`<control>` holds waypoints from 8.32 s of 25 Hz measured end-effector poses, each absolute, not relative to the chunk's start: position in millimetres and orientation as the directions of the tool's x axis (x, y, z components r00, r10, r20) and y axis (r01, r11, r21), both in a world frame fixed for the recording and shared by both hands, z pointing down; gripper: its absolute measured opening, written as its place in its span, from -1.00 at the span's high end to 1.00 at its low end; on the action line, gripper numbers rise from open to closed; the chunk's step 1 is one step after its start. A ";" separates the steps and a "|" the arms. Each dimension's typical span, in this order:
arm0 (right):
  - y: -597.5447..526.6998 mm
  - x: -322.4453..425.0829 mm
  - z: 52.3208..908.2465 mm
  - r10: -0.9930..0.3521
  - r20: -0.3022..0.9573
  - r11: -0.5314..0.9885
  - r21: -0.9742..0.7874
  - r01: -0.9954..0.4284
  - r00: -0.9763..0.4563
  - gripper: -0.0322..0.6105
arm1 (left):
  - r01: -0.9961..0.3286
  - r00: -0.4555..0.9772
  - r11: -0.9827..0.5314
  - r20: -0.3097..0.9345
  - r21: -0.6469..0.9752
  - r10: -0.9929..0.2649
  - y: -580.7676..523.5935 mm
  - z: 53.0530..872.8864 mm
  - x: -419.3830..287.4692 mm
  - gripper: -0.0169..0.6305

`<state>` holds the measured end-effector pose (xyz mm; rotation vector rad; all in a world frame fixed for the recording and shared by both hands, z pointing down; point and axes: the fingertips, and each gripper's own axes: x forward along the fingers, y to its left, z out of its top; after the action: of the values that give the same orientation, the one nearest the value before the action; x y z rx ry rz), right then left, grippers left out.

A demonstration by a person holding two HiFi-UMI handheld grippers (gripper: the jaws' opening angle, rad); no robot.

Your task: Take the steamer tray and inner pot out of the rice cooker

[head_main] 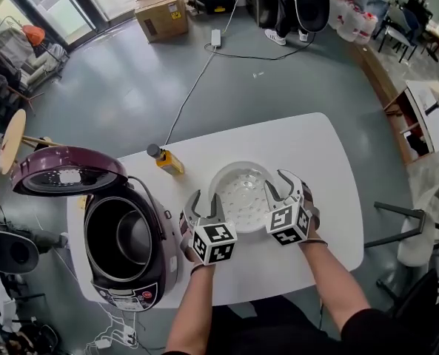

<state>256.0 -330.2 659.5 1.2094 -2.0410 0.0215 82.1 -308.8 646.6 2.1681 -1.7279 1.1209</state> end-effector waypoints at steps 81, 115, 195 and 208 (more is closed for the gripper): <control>-180.9 -76.0 516.5 -0.305 0.159 0.071 -0.979 -0.189 -0.939 -0.53 | -0.383 0.713 0.010 0.303 0.924 -0.632 -143.7 516.5 -251.3 -0.42; -177.8 -59.8 536.4 -0.323 0.379 0.200 -0.868 -0.454 -0.867 0.84 | -0.621 0.615 0.015 0.499 0.783 -0.611 -138.6 531.1 -272.7 0.89; -46.4 305.5 593.9 -0.638 0.427 0.018 -0.823 -0.567 -0.641 0.83 | -0.658 0.744 -0.265 0.553 0.705 -0.375 -54.9 593.5 89.2 0.82; -38.7 307.2 619.1 -0.638 0.453 -0.004 -0.811 -0.584 -0.623 0.83 | -0.669 0.735 -0.252 0.571 0.699 -0.366 -48.5 617.2 90.9 0.82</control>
<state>307.2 -38.7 619.1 1.3822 -2.2493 1.7889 90.9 -48.5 617.2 1.8690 -0.8006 0.3548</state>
